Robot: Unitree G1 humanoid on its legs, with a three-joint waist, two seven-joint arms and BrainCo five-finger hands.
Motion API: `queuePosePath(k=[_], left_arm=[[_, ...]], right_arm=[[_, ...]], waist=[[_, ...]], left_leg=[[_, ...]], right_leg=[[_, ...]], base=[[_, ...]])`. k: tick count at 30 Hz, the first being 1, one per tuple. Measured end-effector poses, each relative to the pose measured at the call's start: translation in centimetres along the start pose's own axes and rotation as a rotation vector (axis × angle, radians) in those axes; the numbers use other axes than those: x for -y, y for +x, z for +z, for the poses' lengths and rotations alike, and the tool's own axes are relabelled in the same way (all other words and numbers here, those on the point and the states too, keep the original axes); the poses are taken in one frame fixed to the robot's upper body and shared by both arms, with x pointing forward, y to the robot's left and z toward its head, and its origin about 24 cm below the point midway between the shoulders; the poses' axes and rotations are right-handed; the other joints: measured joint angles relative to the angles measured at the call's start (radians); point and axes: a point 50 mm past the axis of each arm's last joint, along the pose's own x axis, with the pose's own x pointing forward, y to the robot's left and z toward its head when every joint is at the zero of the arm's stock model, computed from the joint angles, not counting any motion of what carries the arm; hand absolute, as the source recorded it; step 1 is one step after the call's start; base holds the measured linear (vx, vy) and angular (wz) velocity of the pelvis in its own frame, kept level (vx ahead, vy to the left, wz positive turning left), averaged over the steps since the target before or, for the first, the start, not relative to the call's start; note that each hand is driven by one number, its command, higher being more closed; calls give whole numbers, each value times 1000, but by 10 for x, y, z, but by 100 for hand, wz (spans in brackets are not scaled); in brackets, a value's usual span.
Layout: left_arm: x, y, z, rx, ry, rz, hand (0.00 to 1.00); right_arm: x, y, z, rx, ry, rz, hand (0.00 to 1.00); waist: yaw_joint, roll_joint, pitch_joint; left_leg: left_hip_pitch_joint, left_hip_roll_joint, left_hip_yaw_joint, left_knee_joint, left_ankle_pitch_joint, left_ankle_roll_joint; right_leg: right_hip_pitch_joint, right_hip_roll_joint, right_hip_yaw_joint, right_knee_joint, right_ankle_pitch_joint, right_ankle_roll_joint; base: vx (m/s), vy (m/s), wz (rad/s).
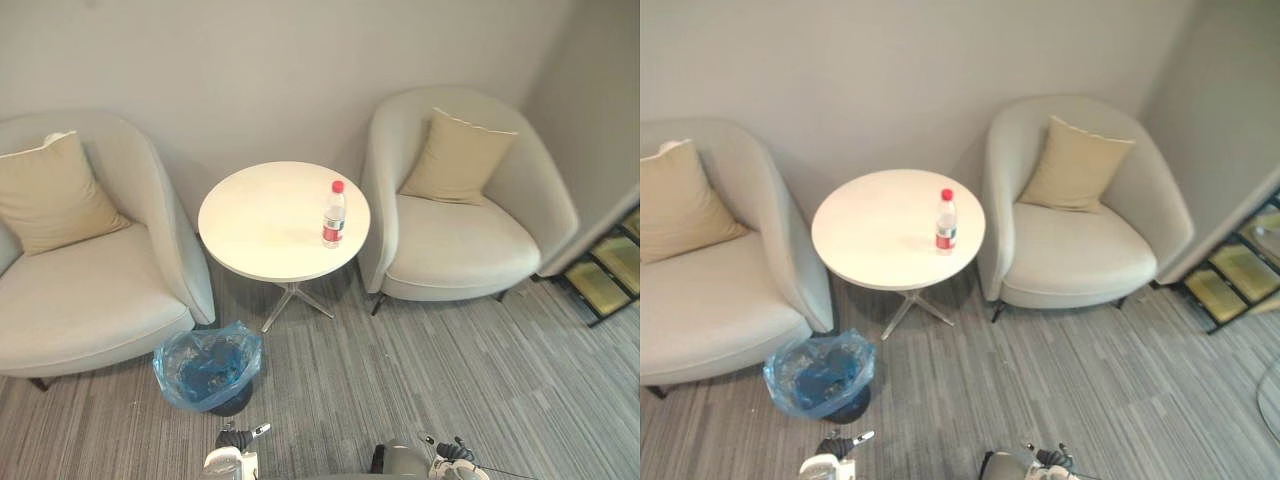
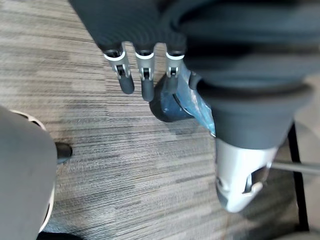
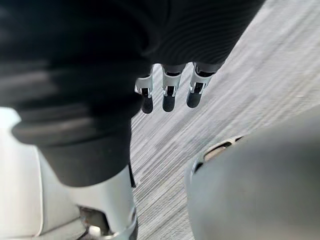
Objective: Gather rubbish on tea table into small bin, then transfer packed bag to large trash can.
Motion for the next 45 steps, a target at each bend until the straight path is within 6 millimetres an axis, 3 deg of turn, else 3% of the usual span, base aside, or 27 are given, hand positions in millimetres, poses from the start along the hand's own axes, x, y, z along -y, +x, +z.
queuePosePath(k=[1,3,5,7,9,10,13,14,15,16,17,19,21,22,24,26,29,31,32,33,34,38,45], left_arm=[[-1,0,-3,-11,-2,5,0],[10,-2,-8,-36,-41,-15,0],[11,-3,-10,-39,-58,-15,0],[7,-2,-5,-21,-89,3,0],[8,-3,0,6,-108,0,0],[7,-3,2,15,-103,1,0],[6,-2,5,30,-100,3,0],[6,-2,6,32,-89,0,0],[7,-2,5,29,-78,-5,0],[3,-1,8,39,-72,1,0],[-4,0,8,38,-45,16,0],[-8,1,10,40,-41,21,0],[-7,1,7,29,-41,19,0],[-6,1,5,20,-38,15,0],[-10,2,1,-1,-23,12,0],[-10,2,0,-4,-27,13,0],[-10,1,-1,-7,-35,13,0],[-11,1,-4,-16,-63,22,0],[-11,0,-5,-20,-69,24,0],[-12,0,-6,-19,-77,27,0],[-5,-1,-8,-31,-108,19,0],[6,-5,-16,-56,-128,-3,0],[3,-4,-17,-55,-122,3,0]], right_arm=[[-2,0,-2,-10,9,7,0],[3,2,5,7,-14,-3,0],[5,3,6,7,-17,-8,0],[8,3,6,4,-15,-22,0],[11,2,-2,-23,-18,-33,0],[9,2,-2,-25,-19,-29,0],[7,2,-3,-27,-21,-22,0],[8,2,-4,-30,-22,-22,0],[9,1,-5,-34,-23,-26,0],[8,1,-9,-51,-21,-24,0],[3,-1,-18,-80,-19,-14,0],[-1,-2,-20,-89,-19,-2,0],[-3,-2,-21,-89,-23,4,0],[-3,-2,-18,-77,-33,9,0],[-2,-3,-15,-43,-47,17,0],[-3,-4,-13,-26,-42,19,0],[-3,-4,-12,-17,-39,21,0],[-4,-4,-12,-14,-41,23,0],[-5,-5,-13,-15,-44,27,0],[-7,-6,-15,-21,-54,36,0],[-2,-4,-13,-18,-71,28,0],[7,-2,-11,-18,-99,12,0],[5,-3,-14,-23,-127,22,0]], waist=[[-3,-4,2],[1,37,-10],[-1,51,-13],[-4,60,3],[18,55,7],[19,51,8],[19,43,8],[18,41,9],[17,45,7],[25,21,11],[25,-14,-7],[26,-36,-4],[33,-30,1],[36,-27,2],[13,-33,-1],[18,-36,-3],[15,-34,-4],[13,-34,-5],[14,-36,-5],[15,-54,-14],[18,-24,-23],[20,18,-45],[17,10,-50]], left_leg=[[23,4,-39,1,-16,-22],[23,38,-62,34,-11,-28],[-73,63,-88,224,-12,-33],[-272,122,-110,644,33,-108],[-344,147,-66,761,27,-111],[-379,150,-23,762,16,-94],[-438,130,86,566,3,-65],[-441,109,121,412,28,-48],[-438,87,146,248,112,-43],[-410,54,146,195,179,-5],[-381,8,146,123,187,9],[-357,-16,157,110,170,28],[-290,-25,178,88,144,41],[-240,-35,180,66,127,46],[-178,-54,163,53,101,50],[-128,-67,140,34,97,52],[-87,-69,79,5,97,52],[-71,-67,29,7,97,52],[-70,-67,21,9,96,50],[-68,-74,4,14,83,29],[-66,-49,-12,18,69,8],[-75,1,-11,17,68,2],[-92,0,-60,4,77,-14]], right_leg=[[12,14,30,-18,51,-16],[10,32,9,25,-8,-32],[33,43,-14,17,-54,-46],[146,62,-52,-66,-65,-59],[236,69,-76,-119,-66,-69],[282,69,-89,-158,-66,-70],[346,59,-104,-228,-63,-60],[362,55,-115,-246,-67,-47],[376,56,-123,-252,-74,-31],[386,42,-109,-259,-78,-14],[396,19,-91,-283,-65,2],[395,-7,-65,-250,-64,4],[368,-25,-25,-100,-65,4],[302,-41,5,77,-52,26],[186,-81,21,370,-45,71],[139,-99,4,458,-65,80],[102,-99,-26,402,-95,56],[99,-92,-16,262,-98,34],[101,-89,-6,204,-77,16],[104,-79,16,98,4,-8],[139,-53,29,66,-14,2],[202,1,-6,-64,-11,-2],[272,5,-70,-195,-7,5]], base=[[422,-304,46],[379,-277,17],[326,-283,28],[339,-276,45],[309,-159,13],[303,-113,7],[217,8,13],[275,106,23],[364,161,20],[379,155,21],[313,128,13],[269,115,1],[258,181,-22],[226,198,-24],[270,153,21],[246,65,52],[250,-33,75],[244,-131,70],[265,-200,54],[199,-211,32],[192,-208,20],[115,-157,-4],[-17,-66,15]])
